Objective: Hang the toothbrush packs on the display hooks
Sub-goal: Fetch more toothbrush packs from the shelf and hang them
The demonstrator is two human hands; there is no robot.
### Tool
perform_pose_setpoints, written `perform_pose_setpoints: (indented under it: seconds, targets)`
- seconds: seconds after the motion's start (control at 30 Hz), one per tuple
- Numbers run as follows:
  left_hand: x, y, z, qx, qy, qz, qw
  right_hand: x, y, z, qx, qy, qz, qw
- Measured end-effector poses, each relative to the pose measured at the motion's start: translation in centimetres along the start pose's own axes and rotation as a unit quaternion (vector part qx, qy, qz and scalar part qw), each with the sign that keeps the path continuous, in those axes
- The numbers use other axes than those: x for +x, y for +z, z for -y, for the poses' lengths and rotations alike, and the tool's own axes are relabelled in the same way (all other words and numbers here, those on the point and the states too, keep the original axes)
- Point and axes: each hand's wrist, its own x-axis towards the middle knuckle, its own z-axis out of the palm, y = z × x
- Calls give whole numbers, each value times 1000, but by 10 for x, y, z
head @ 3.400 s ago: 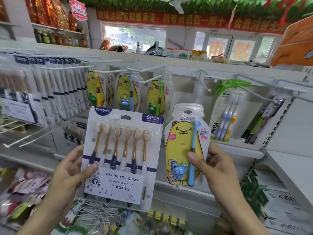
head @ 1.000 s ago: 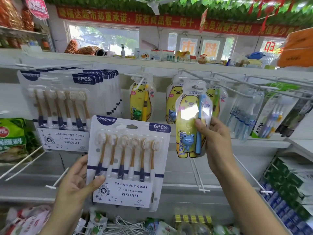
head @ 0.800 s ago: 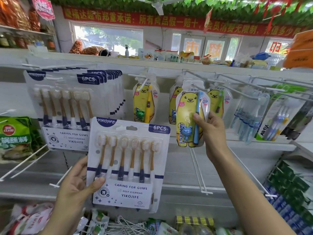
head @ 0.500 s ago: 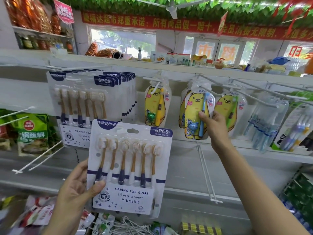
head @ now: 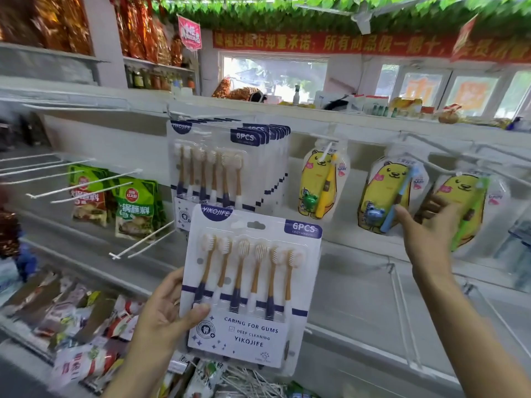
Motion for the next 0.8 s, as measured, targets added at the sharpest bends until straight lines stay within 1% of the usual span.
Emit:
perform_pose_setpoints:
  seconds: [0.07, 0.13, 0.2, 0.27, 0.33, 0.47, 0.57, 0.63, 0.7, 0.8]
  targets:
    - [-1, -1, 0, 2, 6, -7, 1000, -19, -3, 7, -8, -48, -19, 999]
    - [-2, -1, 1, -3, 10, -5, 1000, -47, -5, 24, 12, -64, -4, 998]
    - [-3, -4, 2, -4, -1, 1, 1000, -80, -7, 41, 47, -58, 42, 996]
    - [-3, -8, 4, -7, -10, 8, 1000, -116, -7, 57, 108, -44, 116, 986]
    - [-2, -14, 7, 0, -16, 28, 999, -154, -5, 75, 140, -34, 186, 972]
    - [0, -33, 23, -8, -30, 51, 998, -216, 11, 84, 181, 25, 250, 951]
    - [-3, -52, 35, -27, -55, 87, 994, -254, 26, 83, 191, 85, 252, 945]
    - [-6, -68, 45, -34, -78, 115, 990, -278, 36, 80, 177, 133, 260, 940]
    - [-9, -86, 57, -28, -100, 134, 986, -300, 48, 71, 168, 172, 250, 938]
    - [-12, -110, 72, 11, -128, 153, 980, -328, 63, 53, 138, 208, 226, 942]
